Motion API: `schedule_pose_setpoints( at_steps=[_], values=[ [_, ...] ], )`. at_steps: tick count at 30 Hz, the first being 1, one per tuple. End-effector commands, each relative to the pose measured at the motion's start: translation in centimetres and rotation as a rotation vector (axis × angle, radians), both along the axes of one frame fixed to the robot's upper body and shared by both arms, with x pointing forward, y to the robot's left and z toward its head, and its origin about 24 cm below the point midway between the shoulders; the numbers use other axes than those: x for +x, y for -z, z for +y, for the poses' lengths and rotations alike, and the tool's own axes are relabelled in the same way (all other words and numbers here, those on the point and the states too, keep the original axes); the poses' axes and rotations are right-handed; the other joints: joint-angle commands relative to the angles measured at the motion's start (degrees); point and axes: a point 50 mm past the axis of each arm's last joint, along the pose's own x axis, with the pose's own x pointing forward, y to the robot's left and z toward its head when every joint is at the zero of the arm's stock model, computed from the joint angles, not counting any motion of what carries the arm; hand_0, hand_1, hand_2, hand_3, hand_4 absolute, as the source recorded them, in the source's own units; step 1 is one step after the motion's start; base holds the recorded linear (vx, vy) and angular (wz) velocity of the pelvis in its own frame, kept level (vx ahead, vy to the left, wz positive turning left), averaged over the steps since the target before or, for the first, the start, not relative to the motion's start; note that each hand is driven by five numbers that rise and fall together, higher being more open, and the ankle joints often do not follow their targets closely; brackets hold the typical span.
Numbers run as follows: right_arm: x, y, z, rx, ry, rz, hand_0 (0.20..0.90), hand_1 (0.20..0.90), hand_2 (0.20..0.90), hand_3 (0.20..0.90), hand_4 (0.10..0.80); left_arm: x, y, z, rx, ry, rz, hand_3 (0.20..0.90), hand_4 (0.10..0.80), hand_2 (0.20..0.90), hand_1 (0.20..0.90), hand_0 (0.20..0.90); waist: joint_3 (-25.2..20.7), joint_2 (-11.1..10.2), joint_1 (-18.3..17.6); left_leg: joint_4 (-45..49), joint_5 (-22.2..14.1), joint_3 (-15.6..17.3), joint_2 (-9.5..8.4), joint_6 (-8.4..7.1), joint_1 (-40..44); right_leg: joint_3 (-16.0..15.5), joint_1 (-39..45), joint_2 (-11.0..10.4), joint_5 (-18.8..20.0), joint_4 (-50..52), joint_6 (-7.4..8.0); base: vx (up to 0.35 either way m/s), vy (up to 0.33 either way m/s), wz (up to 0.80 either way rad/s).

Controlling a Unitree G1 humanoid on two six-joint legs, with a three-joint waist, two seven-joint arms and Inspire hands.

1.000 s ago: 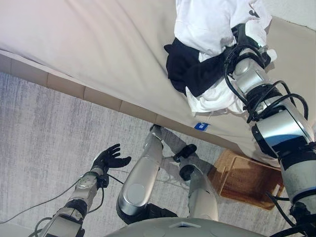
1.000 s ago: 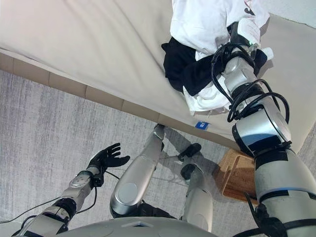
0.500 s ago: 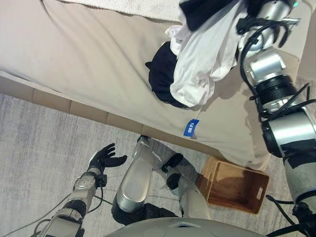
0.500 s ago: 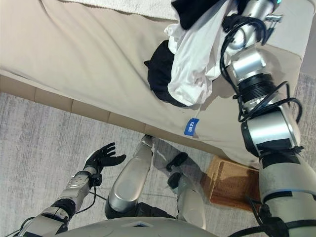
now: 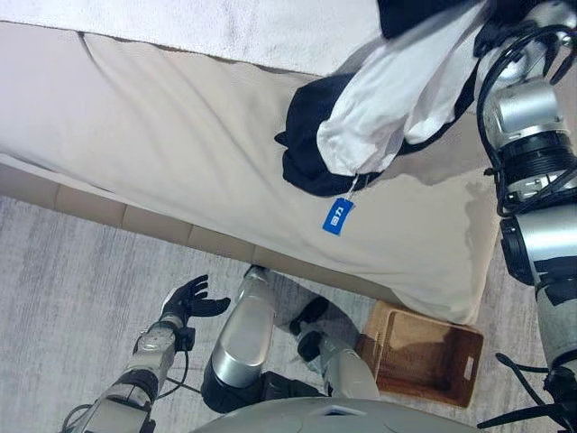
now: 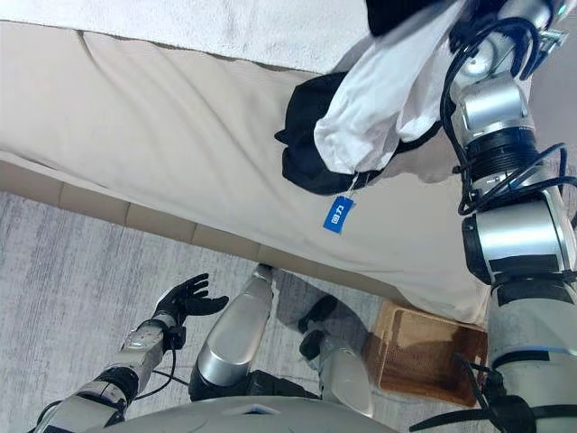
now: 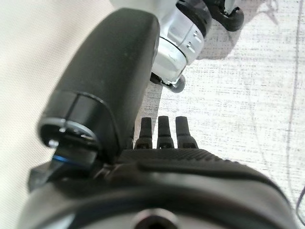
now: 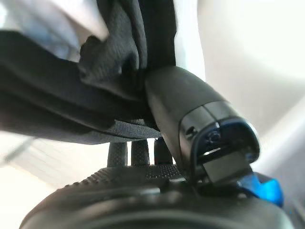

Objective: Pick up the clothes from the bed and place them into the basket

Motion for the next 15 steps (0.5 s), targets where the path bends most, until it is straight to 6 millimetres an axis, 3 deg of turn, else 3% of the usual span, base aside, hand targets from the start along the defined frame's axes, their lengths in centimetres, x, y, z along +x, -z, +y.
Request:
schedule_pose_setpoints(
  at_steps=[1,5,7,8,9,12,15],
  values=[
    [0.3,0.5,0.8,-0.196,-0.075,0.137,0.3,0.3,0.3,0.2,0.1,-2.6,0.9,1.5,0.046,-0.042,0.062,0.9,0.8,0.9,0.9,0.9,-6.3,-1.4,-1.8,-4.9,-4.6,2.7,-1.2,5.26,2.0,1.7,-4.1,-1.0,4.1,4.0,0.57,-0.107,0.0,0.01],
    [1.3,3.3,1.5,-0.268,-0.116,0.328,0.3,0.3,0.3,0.2,0.1,-1.1,0.2,1.4,0.048,-0.059,0.023,0.9,0.8,0.9,0.9,0.9,-4.2,-1.4,-2.0,-4.5,-4.5,3.3,-0.96,5.43,1.1,2.1,-4.9,-0.5,3.4,3.7,0.29,-0.094,0.0,-0.02],
    [1.9,5.4,1.0,-0.283,-0.154,0.53,0.3,0.3,0.3,0.2,0.1,-0.7,-0.1,1.6,0.053,-0.062,0.011,0.9,0.8,0.9,0.9,0.9,-3.5,-1.6,-1.8,-4.5,-4.4,3.7,-0.81,5.32,0.8,2.2,-5.0,-0.2,3.3,3.3,0.31,-0.07,-0.012,-0.01],
    [2.0,6.2,0.8,-0.286,-0.157,0.595,0.658,0.658,0.658,0.617,0.517,-0.6,-0.2,1.7,0.054,-0.064,0.006,0.9,0.8,0.9,0.9,0.9,-3.3,-1.6,-1.7,-4.7,-4.3,3.8,-0.71,5.31,0.8,2.1,-5.0,-0.1,3.4,3.0,0.45,-0.05,-0.025,-0.02],
    [2.0,7.3,0.6,-0.275,-0.154,0.667,0.9,0.9,0.9,0.9,0.8,-0.3,-0.4,1.7,0.058,-0.065,0.0,0.9,0.8,0.9,0.9,0.9,-2.9,-1.7,-1.6,-5.2,-4.0,3.7,-0.61,5.38,0.9,2.0,-4.9,0.0,3.6,2.7,0.56,-0.028,-0.037,-0.02],
    [1.9,7.5,0.7,-0.237,-0.202,0.633,0.9,0.9,0.9,0.9,0.8,0.1,-0.8,2.0,0.061,-0.072,-0.022,0.9,0.8,0.9,0.9,0.9,-2.5,-1.9,-1.5,-6.5,-3.4,3.7,-0.4,5.35,1.7,1.7,-4.2,0.2,4.2,2.1,0.71,-0.004,-0.012,-0.01],
    [1.5,4.1,1.0,-0.216,-0.185,0.388,0.9,0.9,0.9,0.9,0.8,0.0,-1.1,2.3,0.07,-0.082,-0.042,0.9,0.8,0.9,0.9,0.9,-2.3,-2.0,-2.0,-7.4,-3.2,4.1,-0.14,5.22,2.2,2.1,-4.2,0.5,4.3,2.2,0.72,0.0,0.0,0.0]
  ],
)
